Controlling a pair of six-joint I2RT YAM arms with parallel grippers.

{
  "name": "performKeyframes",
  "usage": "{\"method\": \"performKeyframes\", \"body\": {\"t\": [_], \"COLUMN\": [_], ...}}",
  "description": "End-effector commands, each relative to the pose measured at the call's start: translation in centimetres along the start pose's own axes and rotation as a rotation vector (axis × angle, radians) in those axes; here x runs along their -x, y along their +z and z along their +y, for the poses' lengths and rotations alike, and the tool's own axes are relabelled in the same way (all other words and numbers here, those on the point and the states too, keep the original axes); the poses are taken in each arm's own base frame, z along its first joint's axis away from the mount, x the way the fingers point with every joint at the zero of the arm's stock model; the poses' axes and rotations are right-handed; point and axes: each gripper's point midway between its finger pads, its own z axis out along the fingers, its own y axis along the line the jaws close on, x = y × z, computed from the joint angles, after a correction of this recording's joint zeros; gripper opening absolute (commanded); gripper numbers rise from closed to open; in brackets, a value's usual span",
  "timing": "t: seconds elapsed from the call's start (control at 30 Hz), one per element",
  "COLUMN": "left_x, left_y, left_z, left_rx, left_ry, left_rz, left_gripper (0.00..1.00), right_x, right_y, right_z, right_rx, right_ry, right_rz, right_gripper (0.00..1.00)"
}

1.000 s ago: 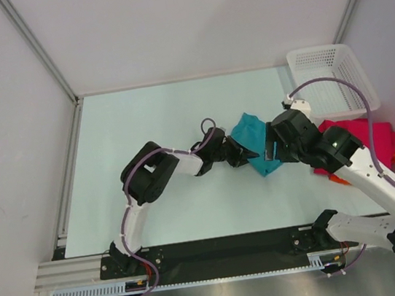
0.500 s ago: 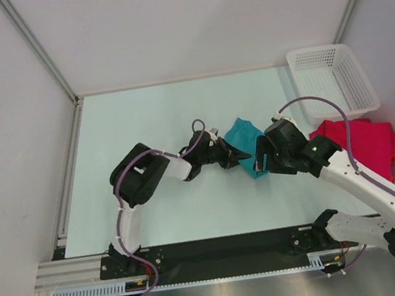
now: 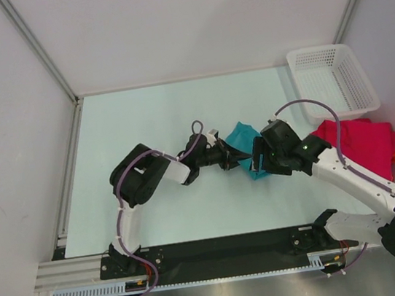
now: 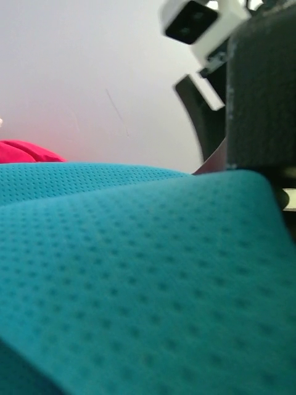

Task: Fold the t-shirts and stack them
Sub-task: Put the neatly folded tshirt into the corner of the board with the right arm

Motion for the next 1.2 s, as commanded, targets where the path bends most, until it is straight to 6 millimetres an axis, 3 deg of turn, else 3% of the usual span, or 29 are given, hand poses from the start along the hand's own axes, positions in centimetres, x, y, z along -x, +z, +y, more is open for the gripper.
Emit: {"method": "performKeyframes", "body": {"t": [0.0, 0.03, 0.1, 0.2, 0.27, 0.43, 0.57, 0.6, 0.67, 0.7, 0.93, 1.17], "left_x": [-1.8, -2.0, -1.9, -1.0, -0.7, -1.1, -1.5, -1.5, -1.6, -1.6, -1.7, -1.4], "left_y": [-2.5, -3.3, -5.1, -6.6, -7.5, -8.3, -8.7, -8.8, -8.9, -8.9, -8.9, -8.7], "left_z": [-0.9, -1.3, -0.1, 1.0, 0.7, 1.5, 1.8, 1.8, 1.8, 2.0, 1.7, 1.8], "left_rx": [-0.064, -0.097, -0.122, -0.134, -0.170, -0.154, -0.149, -0.150, -0.150, -0.148, -0.154, -0.152], "left_ry": [0.024, 0.030, -0.023, -0.079, -0.089, -0.086, -0.087, -0.087, -0.084, -0.086, -0.086, -0.093], "left_rz": [0.026, 0.019, -0.010, -0.020, -0.026, -0.021, -0.014, -0.016, -0.014, -0.015, -0.010, -0.007], "left_gripper": [0.00, 0.00, 0.00, 0.00, 0.00, 0.00, 0.00, 0.00, 0.00, 0.00, 0.00, 0.00], "right_x": [1.8, 2.1, 2.9, 3.6, 3.9, 6.0, 7.9, 7.7, 8.7, 8.4, 7.7, 6.5], "right_y": [1.5, 2.0, 2.4, 3.3, 3.9, 5.6, 7.9, 9.3, 10.2, 11.5, 15.4, 17.2], "right_z": [-0.5, -1.0, -0.9, -0.8, -0.9, -1.5, -2.7, -3.6, -3.5, -4.1, -3.9, -3.2], "right_rx": [-0.020, -0.042, -0.047, -0.043, -0.043, -0.062, -0.118, -0.149, -0.155, -0.177, -0.151, -0.099], "right_ry": [-0.006, -0.002, -0.005, 0.010, 0.016, 0.019, -0.011, -0.011, -0.026, -0.028, -0.051, -0.044], "right_rz": [-0.032, -0.025, -0.029, -0.023, -0.018, -0.030, -0.017, 0.016, 0.024, 0.058, 0.122, 0.169], "right_gripper": [0.78, 0.79, 0.78, 0.78, 0.78, 0.79, 0.79, 0.79, 0.79, 0.79, 0.79, 0.78]}}
